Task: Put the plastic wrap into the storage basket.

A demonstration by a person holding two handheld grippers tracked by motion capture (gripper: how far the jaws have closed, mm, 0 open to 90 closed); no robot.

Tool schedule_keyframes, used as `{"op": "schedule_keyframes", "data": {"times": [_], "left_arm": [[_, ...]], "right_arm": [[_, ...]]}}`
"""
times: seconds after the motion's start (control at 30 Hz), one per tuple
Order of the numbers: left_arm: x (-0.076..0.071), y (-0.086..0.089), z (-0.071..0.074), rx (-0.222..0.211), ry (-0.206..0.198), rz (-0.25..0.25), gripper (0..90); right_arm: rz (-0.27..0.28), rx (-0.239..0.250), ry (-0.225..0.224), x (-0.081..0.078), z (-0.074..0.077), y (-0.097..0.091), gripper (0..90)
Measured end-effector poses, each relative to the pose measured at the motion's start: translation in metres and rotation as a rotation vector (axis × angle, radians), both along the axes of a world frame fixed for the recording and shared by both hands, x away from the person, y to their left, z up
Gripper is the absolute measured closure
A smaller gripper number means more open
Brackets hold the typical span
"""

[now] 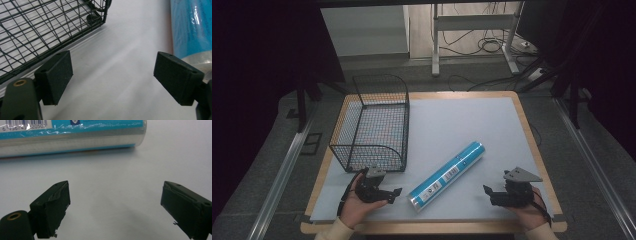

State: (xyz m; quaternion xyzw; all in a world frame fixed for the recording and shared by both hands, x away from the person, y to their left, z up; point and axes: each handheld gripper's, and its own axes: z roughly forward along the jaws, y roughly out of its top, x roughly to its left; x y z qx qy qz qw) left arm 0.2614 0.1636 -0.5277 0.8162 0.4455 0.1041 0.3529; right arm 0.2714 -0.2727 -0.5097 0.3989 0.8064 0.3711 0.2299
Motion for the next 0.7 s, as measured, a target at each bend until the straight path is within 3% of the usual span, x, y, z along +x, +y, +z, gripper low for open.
{"op": "schedule_keyframes", "data": {"times": [0.4, 0.7], "left_arm": [[-0.0011, -0.0031, -0.0013, 0.020, -0.001, -0.012, 15.5], [-0.0036, -0.0056, 0.0013, 0.013, -0.002, -0.022, 15.5]], "right_arm": [[0.013, -0.051, 0.003, 0.0012, -0.0036, 0.0021, 9.3], [0.014, -0.056, 0.001, 0.0009, -0.0035, 0.0020, 9.4]]}}
